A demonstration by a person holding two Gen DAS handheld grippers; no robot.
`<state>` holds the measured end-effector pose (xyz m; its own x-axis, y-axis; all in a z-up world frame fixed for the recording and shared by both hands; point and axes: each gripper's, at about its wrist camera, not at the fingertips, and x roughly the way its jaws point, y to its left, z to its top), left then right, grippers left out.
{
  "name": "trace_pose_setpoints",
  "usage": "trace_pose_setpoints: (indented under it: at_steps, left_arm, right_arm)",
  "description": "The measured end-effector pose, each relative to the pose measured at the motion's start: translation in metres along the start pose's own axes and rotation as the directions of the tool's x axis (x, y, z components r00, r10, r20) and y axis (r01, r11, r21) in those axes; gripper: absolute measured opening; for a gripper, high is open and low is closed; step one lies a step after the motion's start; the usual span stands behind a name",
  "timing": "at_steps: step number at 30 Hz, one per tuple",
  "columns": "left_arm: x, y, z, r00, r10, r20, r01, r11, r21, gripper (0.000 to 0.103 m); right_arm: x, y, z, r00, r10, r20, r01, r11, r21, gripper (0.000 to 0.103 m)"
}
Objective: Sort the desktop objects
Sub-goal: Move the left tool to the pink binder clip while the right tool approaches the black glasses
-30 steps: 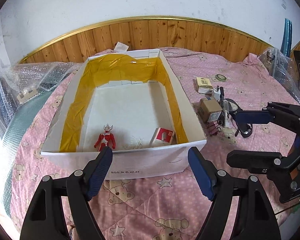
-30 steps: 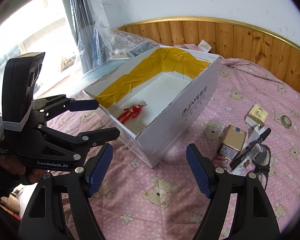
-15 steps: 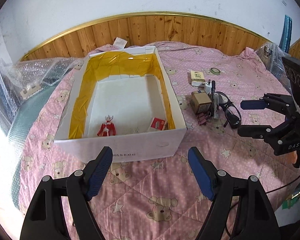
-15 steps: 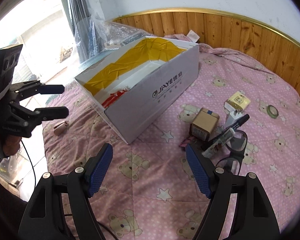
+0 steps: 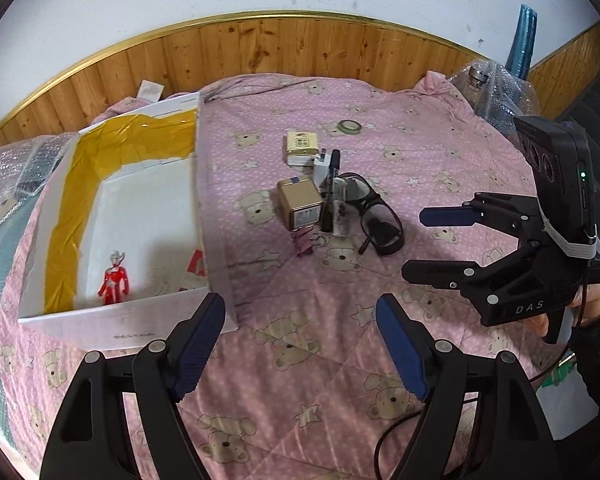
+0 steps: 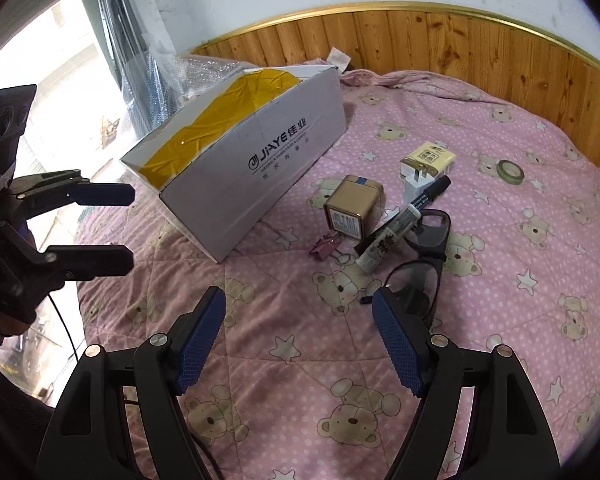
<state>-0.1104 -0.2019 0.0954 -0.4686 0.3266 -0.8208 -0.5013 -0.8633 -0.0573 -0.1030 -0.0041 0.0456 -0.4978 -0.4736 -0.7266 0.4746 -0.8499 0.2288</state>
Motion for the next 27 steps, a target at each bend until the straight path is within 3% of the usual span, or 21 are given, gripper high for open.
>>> trace_pose_setpoints:
  at_steps: [12,21,27]
  left_arm:
    - [0.075,-0.024,0.023,0.997,-0.073,-0.019,0.073,0.996,0.051,0.079]
    - [0.142,-0.005,0.027,0.994,-0.087,-0.067,0.086,0.996,-0.015,0.079]
    - [0.164,0.002,0.029,0.995,-0.082,-0.064,0.081,0.996,-0.022,0.078]
  right_arm:
    - [0.01,-0.03,-0.016,0.993,-0.12,-0.005,0.119,0.985,0.122,0.078]
    - [0.037,-0.046,-0.008,0.987,-0.159,-0.033,0.162,0.975,0.153,0.078]
    - [0.059,-0.055,-0.002,0.982,-0.177,-0.061,0.185,0.971,0.152,0.078]
